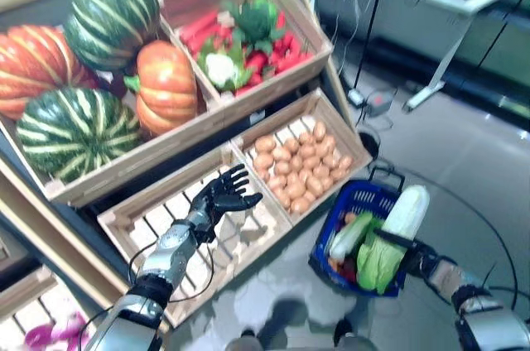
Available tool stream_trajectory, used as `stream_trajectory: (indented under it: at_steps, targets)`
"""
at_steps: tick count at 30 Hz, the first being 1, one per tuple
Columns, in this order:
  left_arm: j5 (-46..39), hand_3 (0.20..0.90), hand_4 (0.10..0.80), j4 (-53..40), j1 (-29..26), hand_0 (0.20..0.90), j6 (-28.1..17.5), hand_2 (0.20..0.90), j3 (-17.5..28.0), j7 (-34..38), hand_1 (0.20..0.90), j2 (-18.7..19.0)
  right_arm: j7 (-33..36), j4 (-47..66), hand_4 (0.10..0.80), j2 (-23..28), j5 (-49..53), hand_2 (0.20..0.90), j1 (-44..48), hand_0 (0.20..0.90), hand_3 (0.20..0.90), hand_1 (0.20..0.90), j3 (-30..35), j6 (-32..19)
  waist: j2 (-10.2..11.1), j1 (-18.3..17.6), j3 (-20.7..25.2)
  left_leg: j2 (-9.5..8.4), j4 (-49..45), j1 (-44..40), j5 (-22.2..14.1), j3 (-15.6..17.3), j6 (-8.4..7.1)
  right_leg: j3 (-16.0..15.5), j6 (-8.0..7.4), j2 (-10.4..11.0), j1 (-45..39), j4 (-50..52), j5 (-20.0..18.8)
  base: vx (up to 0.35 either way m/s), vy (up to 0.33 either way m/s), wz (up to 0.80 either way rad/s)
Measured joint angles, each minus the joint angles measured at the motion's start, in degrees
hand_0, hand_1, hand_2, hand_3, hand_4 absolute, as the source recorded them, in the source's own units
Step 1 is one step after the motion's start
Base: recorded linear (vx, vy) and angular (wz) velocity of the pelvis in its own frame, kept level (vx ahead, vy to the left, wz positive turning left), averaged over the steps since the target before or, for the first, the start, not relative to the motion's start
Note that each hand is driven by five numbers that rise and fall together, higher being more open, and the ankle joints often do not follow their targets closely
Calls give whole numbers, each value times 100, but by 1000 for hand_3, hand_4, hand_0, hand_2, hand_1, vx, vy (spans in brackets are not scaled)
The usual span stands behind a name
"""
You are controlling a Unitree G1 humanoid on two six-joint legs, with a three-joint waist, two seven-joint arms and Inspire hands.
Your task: Put vegetables into the basket
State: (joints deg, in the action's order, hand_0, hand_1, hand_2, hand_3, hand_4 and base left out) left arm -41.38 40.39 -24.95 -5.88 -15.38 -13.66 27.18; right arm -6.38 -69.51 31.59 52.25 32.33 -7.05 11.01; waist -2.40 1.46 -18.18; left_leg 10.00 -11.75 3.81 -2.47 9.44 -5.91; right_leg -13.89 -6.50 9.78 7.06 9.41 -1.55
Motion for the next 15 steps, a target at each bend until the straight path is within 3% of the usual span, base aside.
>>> stream_trajectory:
  at_steps: [2,4,7,8,9,15]
  targets:
    - [-16,900,800,24,-155,900,-54,900,-45,6,900,31,125,-6,400,87,2,300,390,300,300,300,-18,-146,59,2,-283,-4,-637,558,-160,7,55,-11,71,186,582,734,264,-295,46,13]
    - [-224,900,800,2,-358,900,-124,900,-176,5,900,79,227,-4,400,291,-8,300,795,300,300,300,-4,-229,61,15,-606,-9,-1579,1240,-551,-114,111,-13,78,396,1192,1586,587,-169,46,13]
    - [-235,900,800,-66,-393,900,-129,900,-203,50,900,92,406,-2,400,520,-14,300,1123,300,300,300,-1,-335,68,87,-849,-9,-2379,1982,-819,-174,252,-31,85,669,1859,2351,719,-112,8,4]
    - [-237,900,800,-157,-395,900,-174,900,-238,135,900,116,478,-4,400,618,-17,300,1190,300,300,300,-3,-339,90,116,-925,-37,-2741,2260,-942,-180,279,2,168,831,2157,2936,1005,-90,-4,16]
    - [-273,900,800,-197,-395,900,-256,900,-236,209,900,121,542,-4,400,692,-18,300,1266,300,300,300,-2,-346,98,123,-1012,-77,-3062,2481,-1043,-218,286,51,102,947,2378,3246,1164,-7,-16,20]
    - [-592,900,800,-239,-352,900,-466,900,-249,405,900,158,591,-7,400,755,-28,300,1356,300,300,300,-29,-366,-27,227,-1140,-113,-4093,3352,-1359,-476,263,144,146,1166,3175,4395,1658,-40,-22,18]
